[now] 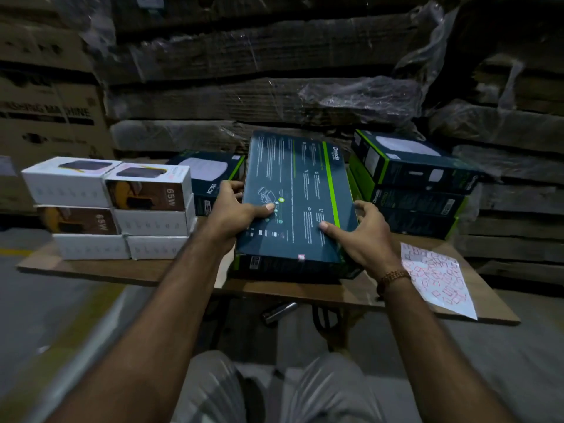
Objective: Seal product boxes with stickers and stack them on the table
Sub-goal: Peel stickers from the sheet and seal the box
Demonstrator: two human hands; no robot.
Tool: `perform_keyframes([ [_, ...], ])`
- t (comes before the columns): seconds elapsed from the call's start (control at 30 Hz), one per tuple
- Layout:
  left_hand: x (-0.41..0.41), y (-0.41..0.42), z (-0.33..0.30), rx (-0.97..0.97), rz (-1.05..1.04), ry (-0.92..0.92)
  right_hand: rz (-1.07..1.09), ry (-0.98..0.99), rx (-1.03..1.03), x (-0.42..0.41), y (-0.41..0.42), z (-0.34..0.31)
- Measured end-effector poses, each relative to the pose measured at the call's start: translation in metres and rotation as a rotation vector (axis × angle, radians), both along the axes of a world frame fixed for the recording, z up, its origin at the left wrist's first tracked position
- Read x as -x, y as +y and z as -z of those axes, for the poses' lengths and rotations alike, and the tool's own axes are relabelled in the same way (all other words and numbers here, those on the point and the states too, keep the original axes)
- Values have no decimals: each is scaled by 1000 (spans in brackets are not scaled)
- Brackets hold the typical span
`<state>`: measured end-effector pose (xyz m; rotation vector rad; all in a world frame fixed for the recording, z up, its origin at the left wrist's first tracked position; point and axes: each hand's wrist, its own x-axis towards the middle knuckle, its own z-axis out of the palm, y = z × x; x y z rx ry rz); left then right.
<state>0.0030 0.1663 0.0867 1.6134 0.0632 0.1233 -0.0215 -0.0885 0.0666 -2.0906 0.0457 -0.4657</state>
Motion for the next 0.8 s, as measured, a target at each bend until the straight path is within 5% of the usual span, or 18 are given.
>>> perform_keyframes([
  [0.2,-10,5,-3,60,52,-181,4,-141,-15,0,-1,-6],
  [0.4,-13,4,-25,-213,89,-258,-66,-231,-9,0,5,-29],
  [0.8,-2,1,-53,-276,12,-637,-6,-515,-193,8,14,-58],
])
